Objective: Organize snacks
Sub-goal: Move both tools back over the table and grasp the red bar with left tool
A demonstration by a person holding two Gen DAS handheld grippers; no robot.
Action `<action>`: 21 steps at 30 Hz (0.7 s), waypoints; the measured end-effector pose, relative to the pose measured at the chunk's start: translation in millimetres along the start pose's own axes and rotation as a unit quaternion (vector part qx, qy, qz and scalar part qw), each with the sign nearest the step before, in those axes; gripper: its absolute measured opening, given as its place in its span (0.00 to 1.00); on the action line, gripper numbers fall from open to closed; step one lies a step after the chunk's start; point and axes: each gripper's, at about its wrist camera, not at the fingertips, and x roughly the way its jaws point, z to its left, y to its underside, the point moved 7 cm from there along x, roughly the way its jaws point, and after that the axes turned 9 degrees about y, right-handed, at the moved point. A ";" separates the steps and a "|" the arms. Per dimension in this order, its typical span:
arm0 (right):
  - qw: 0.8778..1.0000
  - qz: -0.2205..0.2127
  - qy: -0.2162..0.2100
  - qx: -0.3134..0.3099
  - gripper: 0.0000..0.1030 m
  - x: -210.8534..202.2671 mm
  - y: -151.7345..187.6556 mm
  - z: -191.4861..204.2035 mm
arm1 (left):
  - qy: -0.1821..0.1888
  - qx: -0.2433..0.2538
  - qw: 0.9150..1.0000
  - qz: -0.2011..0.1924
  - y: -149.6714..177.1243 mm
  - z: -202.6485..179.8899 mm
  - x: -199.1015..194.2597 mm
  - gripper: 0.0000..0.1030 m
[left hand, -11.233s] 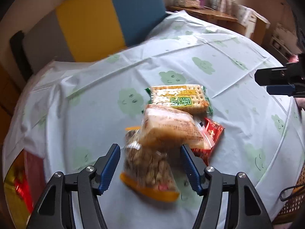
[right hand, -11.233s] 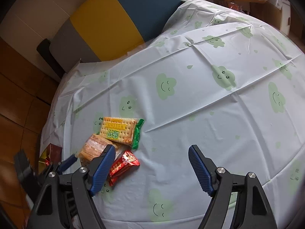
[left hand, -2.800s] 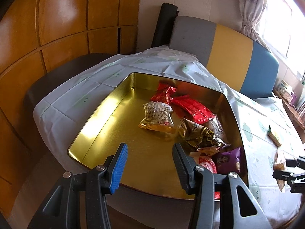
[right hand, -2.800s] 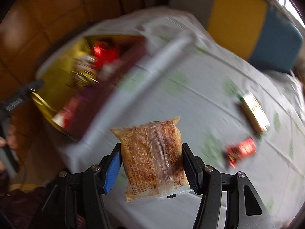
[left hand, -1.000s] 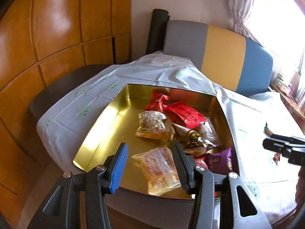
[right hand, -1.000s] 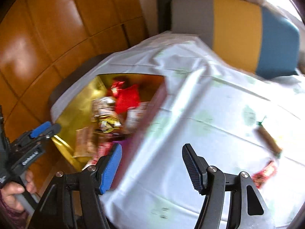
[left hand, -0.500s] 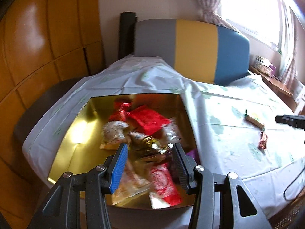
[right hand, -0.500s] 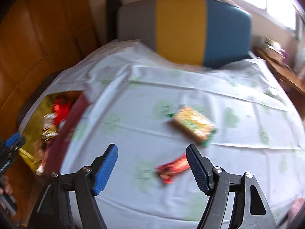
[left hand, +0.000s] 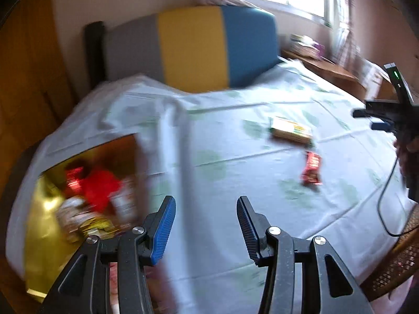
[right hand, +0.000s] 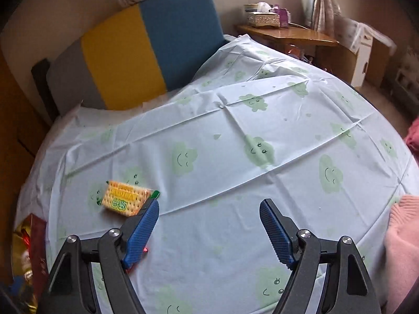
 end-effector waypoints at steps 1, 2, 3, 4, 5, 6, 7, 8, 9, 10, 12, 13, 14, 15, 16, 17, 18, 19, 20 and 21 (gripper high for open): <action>1.000 0.001 -0.007 0.001 0.78 -0.9 -0.1 0.6 | 0.014 0.008 1.000 0.005 -4.0 -11.4 9.9 0.48; 1.000 0.002 -0.011 -0.001 0.78 -1.5 -0.2 1.3 | 0.024 0.017 1.000 0.010 -6.4 -19.2 15.8 0.48; 1.000 0.004 -0.014 -0.004 0.78 -1.9 1.8 6.1 | 0.040 0.032 0.999 0.016 -10.0 -32.6 25.4 0.48; 1.000 0.005 -0.017 -0.006 0.78 -3.7 3.3 8.0 | 0.049 0.039 0.998 0.019 -12.4 -40.4 31.1 0.48; 1.000 0.007 -0.022 -0.008 0.78 -3.9 2.9 10.1 | 0.064 0.051 0.996 0.028 -15.3 -54.0 41.4 0.48; 1.000 0.007 -0.026 -0.009 0.78 -5.2 4.9 12.1 | 0.073 0.059 0.995 0.034 -17.6 -64.0 49.0 0.48; 1.000 0.006 -0.029 -0.009 0.78 -5.3 6.6 14.3 | 0.080 0.067 0.994 0.037 -19.8 -72.6 54.1 0.48; 0.999 0.006 -0.031 -0.010 0.78 -6.1 7.0 15.0 | 0.091 0.081 0.992 0.040 -23.0 -85.5 61.6 0.48; 0.999 0.007 -0.034 -0.009 0.78 -7.2 8.0 15.1 | 0.097 0.091 0.990 0.043 -24.8 -92.1 66.8 0.48; 0.999 0.008 -0.037 -0.007 0.78 -7.2 7.4 15.1 | 0.104 0.102 0.988 0.046 -26.6 -100.4 72.5 0.48; 0.999 0.009 -0.040 -0.003 0.78 -6.4 6.1 13.5 | 0.116 0.120 0.984 0.059 -28.6 -117.2 87.6 0.48; 0.999 0.010 -0.041 -0.001 0.79 -5.9 5.7 12.7 | 0.120 0.124 0.983 0.065 -28.6 -120.8 92.2 0.48; 0.999 0.013 -0.044 0.004 0.79 -5.5 5.5 11.5 | 0.125 0.131 0.981 0.071 -29.6 -128.6 100.7 0.48; 0.999 0.016 -0.048 0.009 0.79 -5.0 5.4 10.7 | 0.124 0.134 0.980 0.076 -30.7 -132.4 106.8 0.48; 0.998 0.018 -0.051 0.013 0.79 -4.9 5.3 10.2 | 0.124 0.136 0.980 0.079 -31.3 -136.7 112.8 0.48; 0.998 0.022 -0.056 0.021 0.79 -4.4 5.3 8.9 | 0.127 0.138 0.979 0.082 -32.5 -141.6 119.6 0.48; 0.998 0.024 -0.060 0.026 0.79 -3.8 5.1 8.0 | 0.127 0.139 0.979 0.083 -33.8 -143.8 124.4 0.48; 0.997 0.028 -0.064 0.033 0.79 -2.8 5.2 6.9 | 0.126 0.141 0.978 0.086 -34.4 -146.5 129.7 0.48; 0.996 0.034 -0.067 0.041 0.79 -1.3 5.7 5.2 | 0.128 0.142 0.977 0.090 -34.8 -149.2 134.7 0.48; 0.996 0.037 -0.069 0.044 0.80 -1.2 6.0 5.1 | 0.130 0.143 0.977 0.093 -35.2 -151.2 138.7 0.48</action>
